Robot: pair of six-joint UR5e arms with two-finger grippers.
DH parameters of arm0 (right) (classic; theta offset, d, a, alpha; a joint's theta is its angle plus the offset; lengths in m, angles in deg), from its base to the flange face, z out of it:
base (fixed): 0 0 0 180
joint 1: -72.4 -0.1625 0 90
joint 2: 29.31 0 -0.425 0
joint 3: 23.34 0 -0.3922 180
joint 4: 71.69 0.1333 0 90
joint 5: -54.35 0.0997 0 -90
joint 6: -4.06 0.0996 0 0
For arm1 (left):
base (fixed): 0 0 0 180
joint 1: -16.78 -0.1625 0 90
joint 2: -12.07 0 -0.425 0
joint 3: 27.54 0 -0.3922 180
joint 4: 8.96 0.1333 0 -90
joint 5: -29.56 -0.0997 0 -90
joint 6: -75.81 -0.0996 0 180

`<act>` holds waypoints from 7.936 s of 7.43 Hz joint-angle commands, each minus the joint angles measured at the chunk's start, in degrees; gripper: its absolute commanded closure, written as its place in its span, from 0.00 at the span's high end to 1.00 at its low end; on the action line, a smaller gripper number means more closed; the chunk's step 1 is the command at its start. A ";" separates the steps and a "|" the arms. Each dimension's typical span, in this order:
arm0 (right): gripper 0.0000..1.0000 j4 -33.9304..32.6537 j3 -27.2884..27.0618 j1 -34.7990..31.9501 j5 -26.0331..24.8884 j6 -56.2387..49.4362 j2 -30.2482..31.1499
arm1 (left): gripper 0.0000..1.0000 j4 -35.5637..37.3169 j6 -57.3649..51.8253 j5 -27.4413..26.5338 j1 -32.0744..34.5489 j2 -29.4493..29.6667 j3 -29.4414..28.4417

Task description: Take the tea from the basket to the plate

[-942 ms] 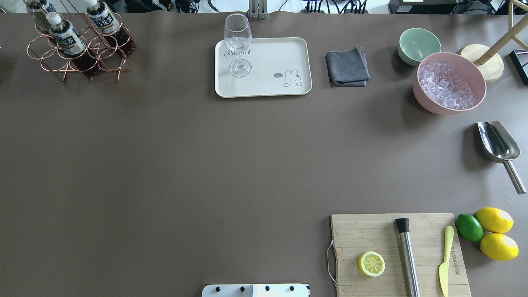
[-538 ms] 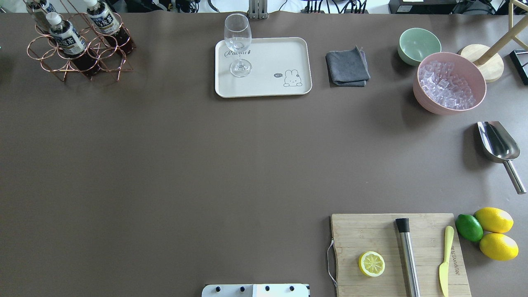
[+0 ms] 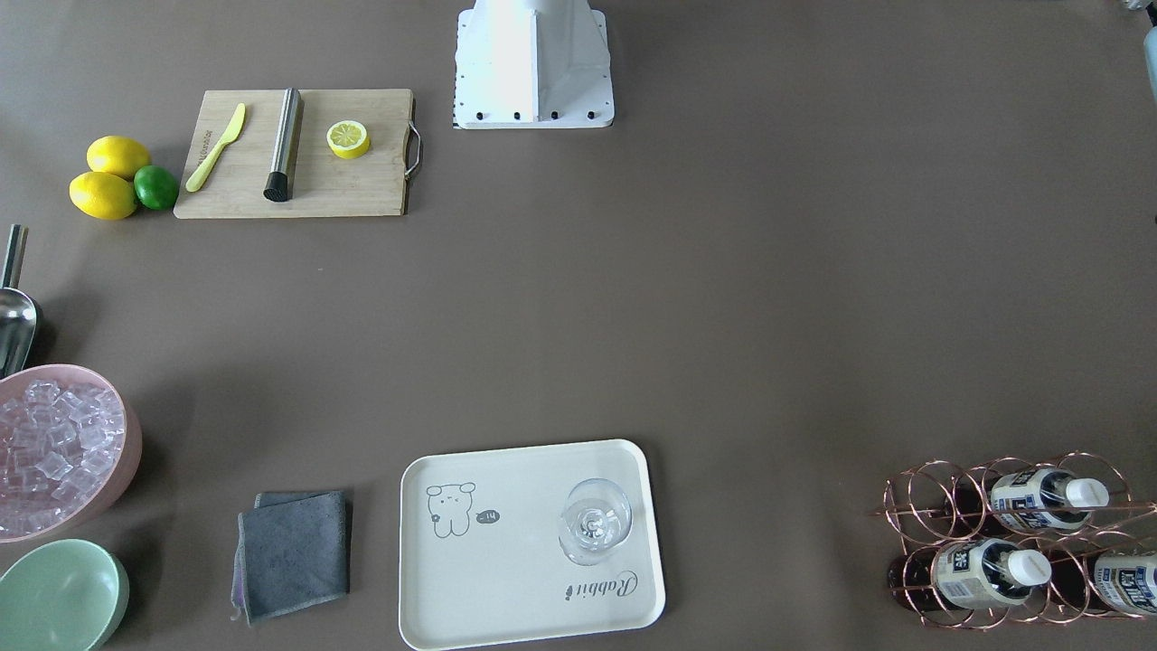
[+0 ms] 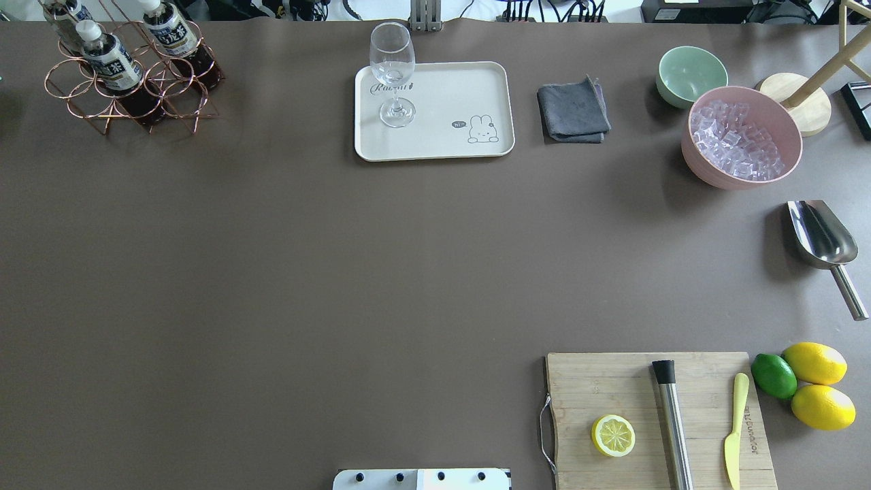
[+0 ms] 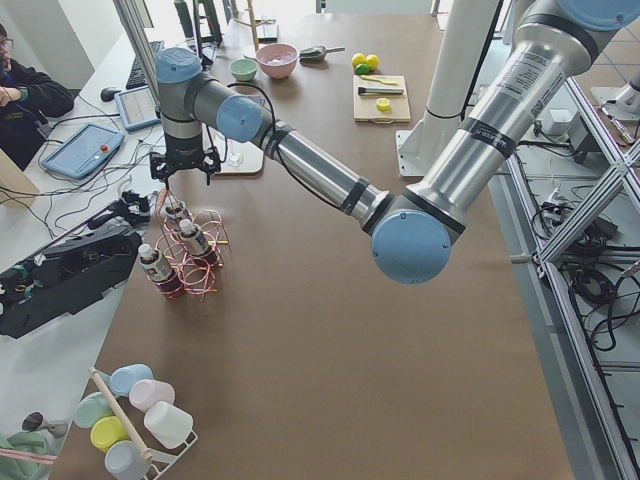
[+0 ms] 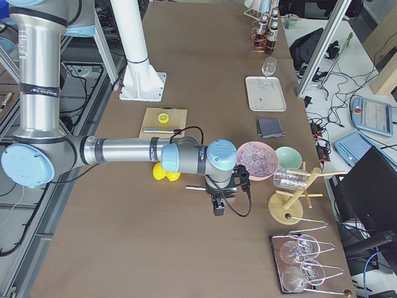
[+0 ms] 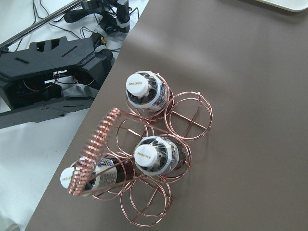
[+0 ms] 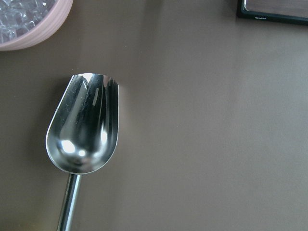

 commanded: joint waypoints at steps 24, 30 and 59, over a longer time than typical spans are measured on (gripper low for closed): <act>1.00 -3.04 -6.69 19.39 4.86 32.52 -14.76 | 0.00 8.72 -10.92 5.86 1.58 0.82 9.57; 1.00 -3.04 -6.26 21.40 4.33 33.04 -16.51 | 0.00 8.04 17.89 7.01 -16.59 -0.09 28.51; 0.99 -1.12 0.43 38.98 11.63 92.61 -44.11 | 0.00 -0.75 38.13 -11.71 -45.00 15.74 19.99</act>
